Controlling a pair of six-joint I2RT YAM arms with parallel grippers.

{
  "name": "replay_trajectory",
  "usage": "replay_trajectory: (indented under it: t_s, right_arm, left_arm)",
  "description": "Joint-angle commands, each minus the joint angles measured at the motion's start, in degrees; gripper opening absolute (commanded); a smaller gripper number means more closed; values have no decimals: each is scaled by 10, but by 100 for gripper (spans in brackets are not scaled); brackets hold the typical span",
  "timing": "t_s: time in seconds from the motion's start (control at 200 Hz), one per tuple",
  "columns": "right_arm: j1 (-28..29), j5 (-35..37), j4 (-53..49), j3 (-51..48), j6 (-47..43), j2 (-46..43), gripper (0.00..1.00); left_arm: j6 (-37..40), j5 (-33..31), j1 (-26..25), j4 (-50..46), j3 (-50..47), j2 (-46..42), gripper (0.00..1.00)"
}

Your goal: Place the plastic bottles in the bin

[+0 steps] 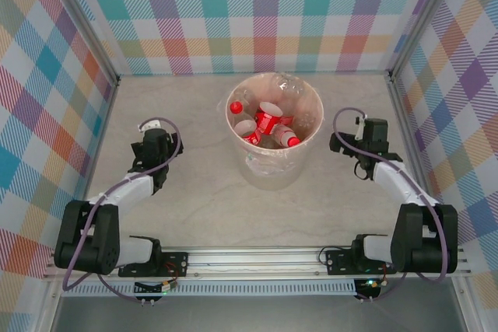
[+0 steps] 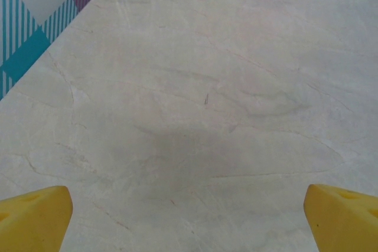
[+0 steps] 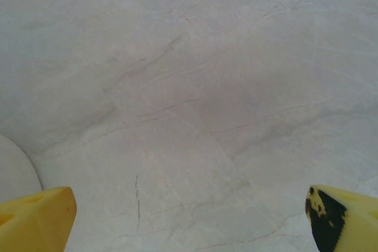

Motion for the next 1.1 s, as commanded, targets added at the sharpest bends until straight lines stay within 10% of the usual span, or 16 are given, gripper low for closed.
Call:
replay_trajectory:
  t_s: [0.0,0.75,1.095]
  right_arm:
    - [1,23,126,-35,-12,-10,99]
    - [2,-13,591,-193,-44,156,99]
    - [7,-19,491,-145,-52,150,99]
  left_arm:
    - [18,16,8,106,-22,22,100]
    - [45,88,16,304,-77,149,100]
    - [45,87,17,306,-76,151,100]
